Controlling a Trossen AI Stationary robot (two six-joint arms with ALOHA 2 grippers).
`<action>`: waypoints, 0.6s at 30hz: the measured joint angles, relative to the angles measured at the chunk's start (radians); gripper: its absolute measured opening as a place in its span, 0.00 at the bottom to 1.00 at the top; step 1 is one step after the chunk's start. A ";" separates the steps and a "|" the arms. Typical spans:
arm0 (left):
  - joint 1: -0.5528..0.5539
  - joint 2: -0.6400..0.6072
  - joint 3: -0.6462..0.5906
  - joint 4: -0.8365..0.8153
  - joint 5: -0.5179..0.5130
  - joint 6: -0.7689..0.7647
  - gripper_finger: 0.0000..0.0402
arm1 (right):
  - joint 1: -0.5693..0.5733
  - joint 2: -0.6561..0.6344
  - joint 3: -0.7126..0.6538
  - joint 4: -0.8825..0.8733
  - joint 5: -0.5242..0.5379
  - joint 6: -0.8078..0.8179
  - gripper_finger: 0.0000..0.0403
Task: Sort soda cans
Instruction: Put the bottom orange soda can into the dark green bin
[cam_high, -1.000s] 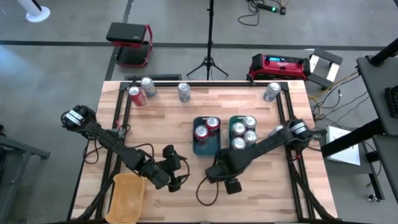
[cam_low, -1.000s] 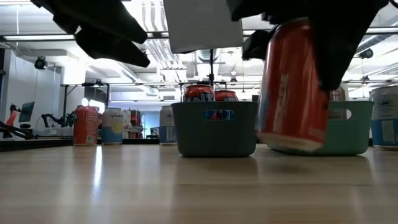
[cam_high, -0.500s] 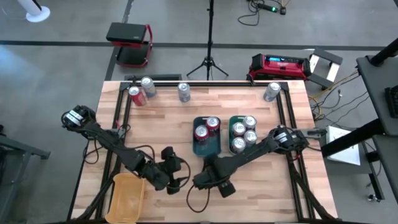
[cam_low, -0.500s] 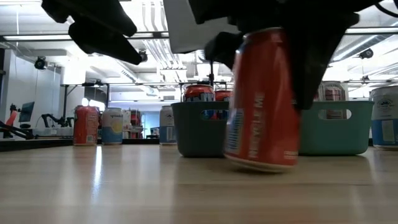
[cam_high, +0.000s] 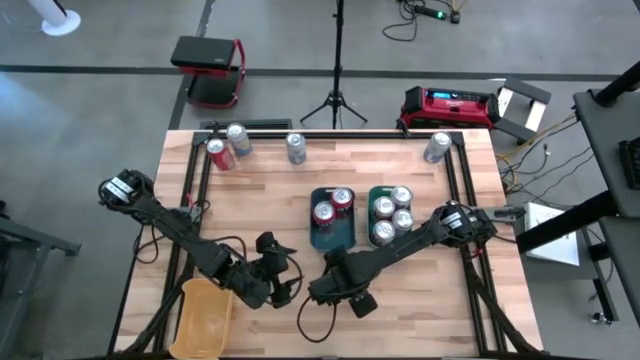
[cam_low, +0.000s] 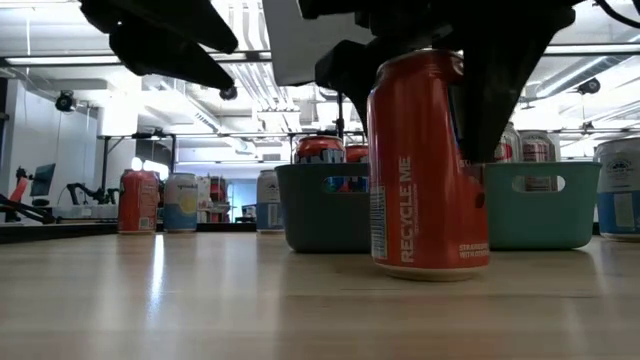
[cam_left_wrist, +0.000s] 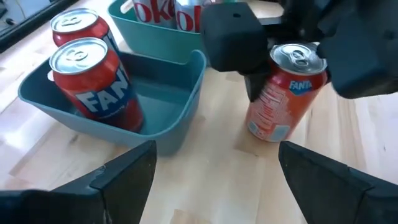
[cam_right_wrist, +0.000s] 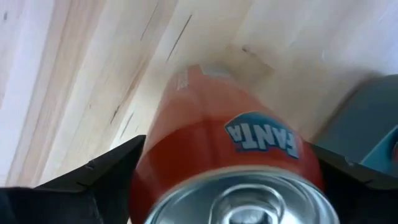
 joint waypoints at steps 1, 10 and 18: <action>0.000 0.000 0.000 0.000 -0.003 -0.001 0.80 | 0.000 -0.002 0.004 -0.001 0.000 0.001 0.86; -0.006 0.011 0.000 0.013 -0.032 -0.016 0.80 | 0.000 -0.080 0.009 -0.021 -0.057 0.035 0.83; -0.013 0.055 -0.001 0.058 -0.031 0.001 0.80 | 0.002 -0.151 -0.081 0.056 -0.053 0.057 0.88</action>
